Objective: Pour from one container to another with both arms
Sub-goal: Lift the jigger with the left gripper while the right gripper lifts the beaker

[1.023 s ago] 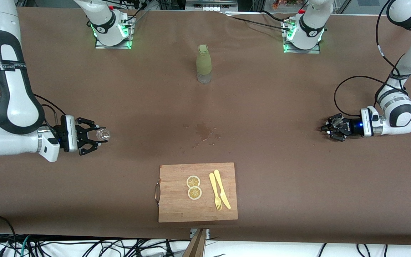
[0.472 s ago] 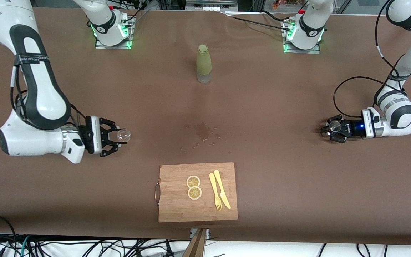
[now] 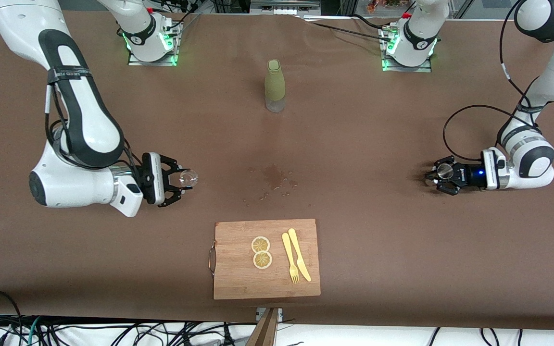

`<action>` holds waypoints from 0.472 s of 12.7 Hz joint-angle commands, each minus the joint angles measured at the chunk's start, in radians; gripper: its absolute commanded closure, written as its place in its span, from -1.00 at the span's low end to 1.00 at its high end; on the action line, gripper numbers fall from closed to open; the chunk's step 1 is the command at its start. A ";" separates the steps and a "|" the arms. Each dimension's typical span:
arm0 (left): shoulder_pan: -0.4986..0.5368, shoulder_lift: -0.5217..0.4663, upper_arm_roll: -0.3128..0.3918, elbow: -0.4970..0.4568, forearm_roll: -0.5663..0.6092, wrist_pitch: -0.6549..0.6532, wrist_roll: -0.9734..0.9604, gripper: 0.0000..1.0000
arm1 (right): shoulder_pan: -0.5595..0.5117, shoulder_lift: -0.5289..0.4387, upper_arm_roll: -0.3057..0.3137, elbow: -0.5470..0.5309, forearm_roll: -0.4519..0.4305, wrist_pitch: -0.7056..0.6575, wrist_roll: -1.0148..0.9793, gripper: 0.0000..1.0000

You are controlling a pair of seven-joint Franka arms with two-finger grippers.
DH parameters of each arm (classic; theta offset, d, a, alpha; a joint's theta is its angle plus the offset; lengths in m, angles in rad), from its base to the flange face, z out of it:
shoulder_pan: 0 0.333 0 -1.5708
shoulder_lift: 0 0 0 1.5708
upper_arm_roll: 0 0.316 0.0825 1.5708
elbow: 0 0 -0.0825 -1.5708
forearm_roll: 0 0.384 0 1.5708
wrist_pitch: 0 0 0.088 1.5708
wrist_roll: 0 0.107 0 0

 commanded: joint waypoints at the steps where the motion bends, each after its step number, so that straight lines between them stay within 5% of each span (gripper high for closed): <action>1: -0.076 -0.026 0.013 -0.002 -0.055 -0.007 -0.013 1.00 | 0.040 -0.030 0.001 -0.001 -0.020 0.029 0.073 0.73; 6: -0.188 -0.031 0.013 -0.003 -0.162 0.073 -0.017 1.00 | 0.115 -0.041 0.004 0.001 -0.090 0.089 0.230 0.73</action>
